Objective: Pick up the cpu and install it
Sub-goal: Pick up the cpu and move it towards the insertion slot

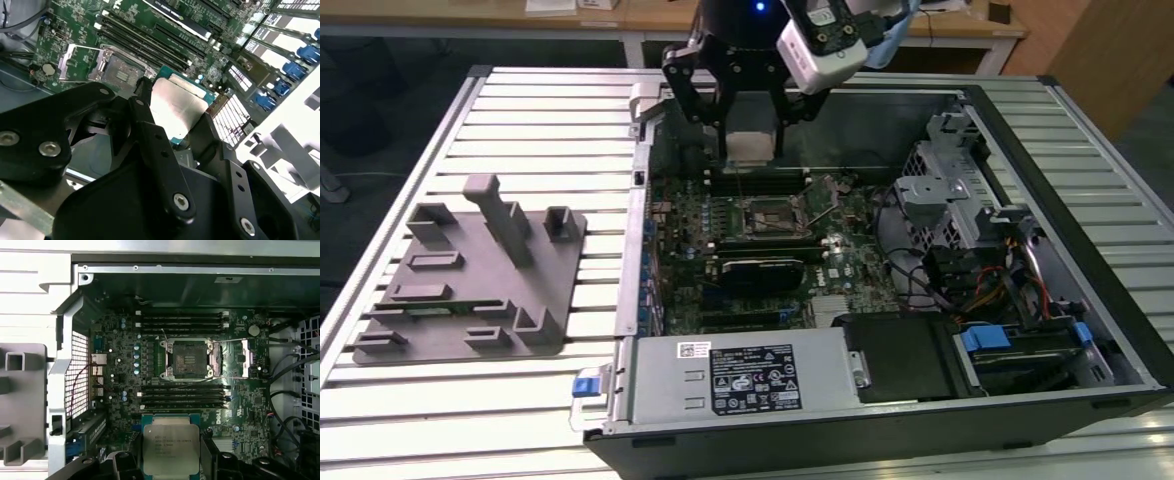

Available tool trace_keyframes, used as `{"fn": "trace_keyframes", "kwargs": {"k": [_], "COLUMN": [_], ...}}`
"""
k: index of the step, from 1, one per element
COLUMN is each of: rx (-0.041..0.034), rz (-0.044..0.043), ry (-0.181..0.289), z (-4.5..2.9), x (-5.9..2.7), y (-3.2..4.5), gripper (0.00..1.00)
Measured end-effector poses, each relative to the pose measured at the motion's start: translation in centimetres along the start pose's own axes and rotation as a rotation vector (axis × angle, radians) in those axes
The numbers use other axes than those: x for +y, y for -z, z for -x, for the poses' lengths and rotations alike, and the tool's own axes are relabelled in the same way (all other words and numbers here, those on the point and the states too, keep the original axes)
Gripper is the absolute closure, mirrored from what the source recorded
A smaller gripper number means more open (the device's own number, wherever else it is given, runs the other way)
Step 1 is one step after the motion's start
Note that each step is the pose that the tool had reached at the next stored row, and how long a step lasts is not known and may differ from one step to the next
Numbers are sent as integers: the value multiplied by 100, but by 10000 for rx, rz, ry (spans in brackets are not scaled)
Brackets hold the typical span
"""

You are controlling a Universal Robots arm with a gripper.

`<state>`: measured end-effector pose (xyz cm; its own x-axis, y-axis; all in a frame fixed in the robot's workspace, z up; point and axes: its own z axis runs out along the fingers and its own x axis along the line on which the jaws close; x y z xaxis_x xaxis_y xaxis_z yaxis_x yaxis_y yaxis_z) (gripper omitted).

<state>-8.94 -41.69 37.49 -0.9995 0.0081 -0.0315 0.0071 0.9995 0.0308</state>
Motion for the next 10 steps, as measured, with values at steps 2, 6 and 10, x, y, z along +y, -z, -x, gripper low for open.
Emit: {"fn": "trace_keyframes", "kwargs": {"k": [2, 6, 10], "rx": [1, 1, 4], "rz": [-1, -1, -1], "ry": [0, 0, 0], "z": [17, 41, 66], "x": [0, -1, -2], "y": [-13, -49, -97], "gripper": [45, 45, 45]}}
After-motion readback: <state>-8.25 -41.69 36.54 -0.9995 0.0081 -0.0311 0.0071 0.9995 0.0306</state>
